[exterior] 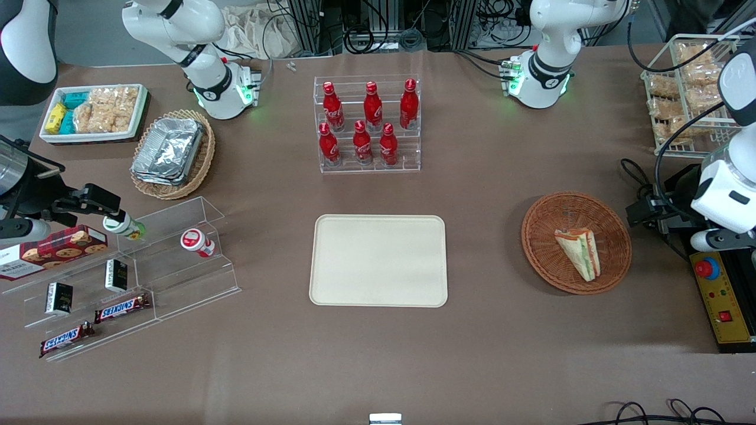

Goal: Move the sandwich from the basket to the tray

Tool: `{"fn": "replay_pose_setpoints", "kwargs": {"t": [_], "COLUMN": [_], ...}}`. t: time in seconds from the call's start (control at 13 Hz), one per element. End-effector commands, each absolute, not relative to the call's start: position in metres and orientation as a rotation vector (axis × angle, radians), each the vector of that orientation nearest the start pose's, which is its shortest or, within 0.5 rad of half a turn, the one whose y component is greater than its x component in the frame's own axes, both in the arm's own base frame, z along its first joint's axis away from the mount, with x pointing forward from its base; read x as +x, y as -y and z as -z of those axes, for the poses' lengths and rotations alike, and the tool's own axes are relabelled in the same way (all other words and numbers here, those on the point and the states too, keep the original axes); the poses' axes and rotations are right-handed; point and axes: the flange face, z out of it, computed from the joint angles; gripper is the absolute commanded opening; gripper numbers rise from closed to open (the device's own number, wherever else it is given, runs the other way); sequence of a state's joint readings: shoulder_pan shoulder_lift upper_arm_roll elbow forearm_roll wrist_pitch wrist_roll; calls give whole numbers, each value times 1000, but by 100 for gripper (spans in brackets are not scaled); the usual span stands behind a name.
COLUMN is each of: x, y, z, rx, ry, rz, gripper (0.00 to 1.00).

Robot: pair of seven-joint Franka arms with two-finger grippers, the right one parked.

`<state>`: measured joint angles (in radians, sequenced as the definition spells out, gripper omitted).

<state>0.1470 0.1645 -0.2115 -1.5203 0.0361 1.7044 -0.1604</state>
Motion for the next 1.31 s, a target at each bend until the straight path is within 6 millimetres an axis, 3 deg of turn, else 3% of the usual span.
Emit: {"fn": "replay_pose_setpoints", "kwargs": {"t": [0.0, 0.54, 0.69, 0.92, 1.0, 1.23], "x": [616, 617, 615, 610, 607, 604], "y": [25, 21, 16, 17, 19, 19], "z": [-571, -572, -567, -543, -539, -511], "rx": [-3133, -3136, -3110, -2975, -2934, -2901], "ry": [155, 180, 370, 923, 1027, 1081], "rz": [27, 30, 18, -40, -54, -99], "gripper": [100, 100, 100, 100, 100, 100]}}
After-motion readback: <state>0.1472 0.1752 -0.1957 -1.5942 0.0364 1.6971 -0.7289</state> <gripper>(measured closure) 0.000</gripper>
